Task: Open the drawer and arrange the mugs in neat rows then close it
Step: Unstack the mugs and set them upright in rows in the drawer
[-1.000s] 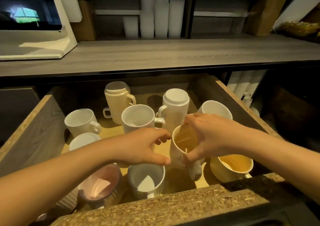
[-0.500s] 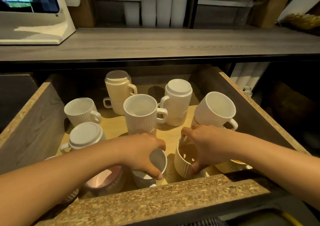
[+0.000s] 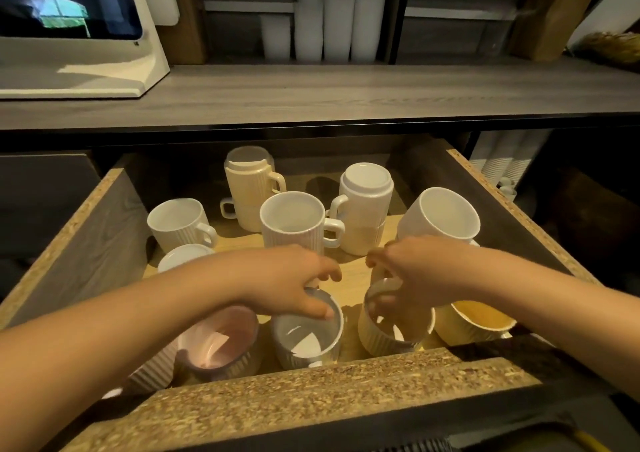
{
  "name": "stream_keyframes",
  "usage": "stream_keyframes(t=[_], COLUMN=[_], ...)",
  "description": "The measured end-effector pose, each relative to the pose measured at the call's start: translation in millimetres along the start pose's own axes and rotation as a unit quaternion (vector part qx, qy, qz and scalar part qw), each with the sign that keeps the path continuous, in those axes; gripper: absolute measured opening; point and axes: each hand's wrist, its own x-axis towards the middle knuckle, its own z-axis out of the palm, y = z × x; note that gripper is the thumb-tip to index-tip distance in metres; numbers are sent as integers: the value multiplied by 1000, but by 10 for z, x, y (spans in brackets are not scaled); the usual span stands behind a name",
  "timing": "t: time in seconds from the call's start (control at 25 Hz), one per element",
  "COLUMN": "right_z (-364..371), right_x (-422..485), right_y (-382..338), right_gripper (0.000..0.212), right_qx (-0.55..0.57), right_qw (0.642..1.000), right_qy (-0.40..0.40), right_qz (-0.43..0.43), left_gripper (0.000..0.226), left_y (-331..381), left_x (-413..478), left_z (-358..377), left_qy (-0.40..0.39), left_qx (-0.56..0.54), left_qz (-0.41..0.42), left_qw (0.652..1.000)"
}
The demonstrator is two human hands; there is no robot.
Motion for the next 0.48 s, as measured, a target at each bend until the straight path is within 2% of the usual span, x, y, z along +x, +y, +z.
stream_keyframes(t=[0.24, 0.36, 0.48], right_z=[-495, -693, -777], right_x=[162, 356, 592], right_y=[-219, -335, -505], right_gripper=[44, 42, 43], right_qx=[74, 91, 84], right_qw=[981, 970, 967], right_qy=[176, 213, 215], right_qz=[-40, -73, -107], left_gripper=[39, 45, 52], left_y=[-191, -401, -696], left_x=[-384, -541, -599], left_z=[-416, -507, -450], left_qy=[46, 55, 57], left_qx=[-13, -12, 9], left_qz=[-42, -98, -157], left_qw=[998, 994, 986])
